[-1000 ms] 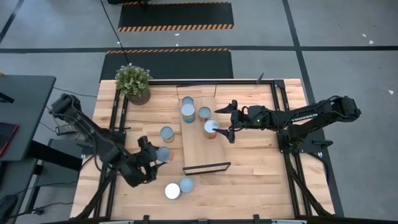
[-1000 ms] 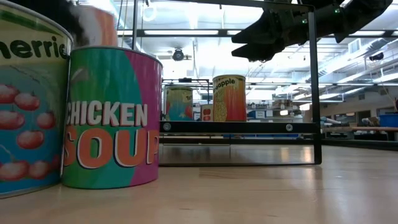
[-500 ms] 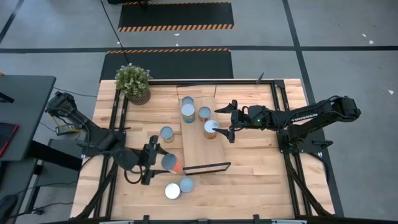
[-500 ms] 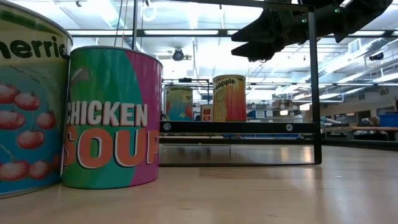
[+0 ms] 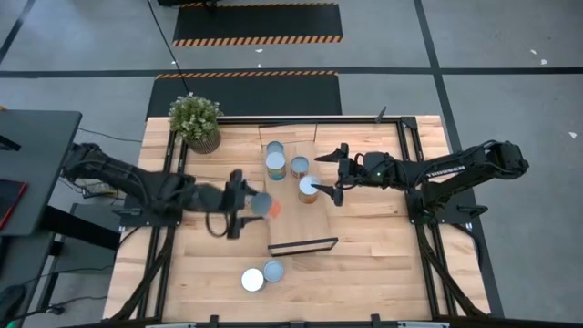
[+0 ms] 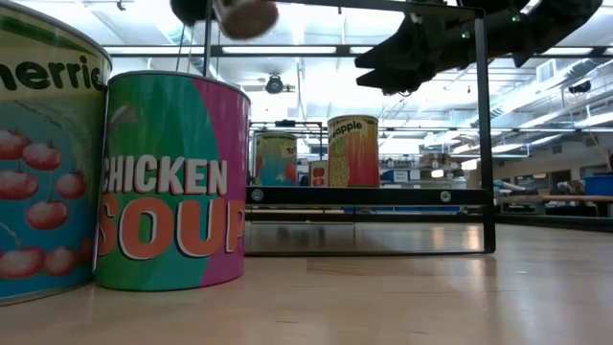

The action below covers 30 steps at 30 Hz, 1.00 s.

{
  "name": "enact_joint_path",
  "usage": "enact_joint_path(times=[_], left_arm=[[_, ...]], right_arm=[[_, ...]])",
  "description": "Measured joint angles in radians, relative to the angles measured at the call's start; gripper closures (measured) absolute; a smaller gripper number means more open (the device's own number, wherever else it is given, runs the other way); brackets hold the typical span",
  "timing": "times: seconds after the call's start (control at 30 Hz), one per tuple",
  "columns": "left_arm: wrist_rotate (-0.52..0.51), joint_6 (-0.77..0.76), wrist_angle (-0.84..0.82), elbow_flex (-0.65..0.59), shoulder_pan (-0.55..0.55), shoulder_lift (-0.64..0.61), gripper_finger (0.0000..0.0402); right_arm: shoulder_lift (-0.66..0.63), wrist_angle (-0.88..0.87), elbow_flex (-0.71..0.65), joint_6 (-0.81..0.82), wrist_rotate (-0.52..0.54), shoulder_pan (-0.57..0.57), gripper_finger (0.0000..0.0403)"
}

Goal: Pick and place cans onto a shelf
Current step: Put the canned meatball sauce on the shelf

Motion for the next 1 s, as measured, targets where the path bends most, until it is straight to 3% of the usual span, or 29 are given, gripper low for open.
enact_joint_path(times=[0.23, 0.5, 1.0], left_arm=[[0.053, -0.238, -0.013, 0.0, 0.199, 0.014, 0.0116], [0.046, -0.54, -0.027, 0.0, 0.31, 0.066, 0.0116], [0.07, -0.572, -0.023, 0.0, 0.346, 0.081, 0.0116]], right_arm=[[0.0, 0.0, 0.0, -0.007, 0.004, -0.025, 0.0004], [0.0, -0.001, 0.0, -0.007, 0.006, -0.025, 0.0004], [0.0, 0.016, 0.0, 0.003, 0.009, -0.026, 0.0004]])
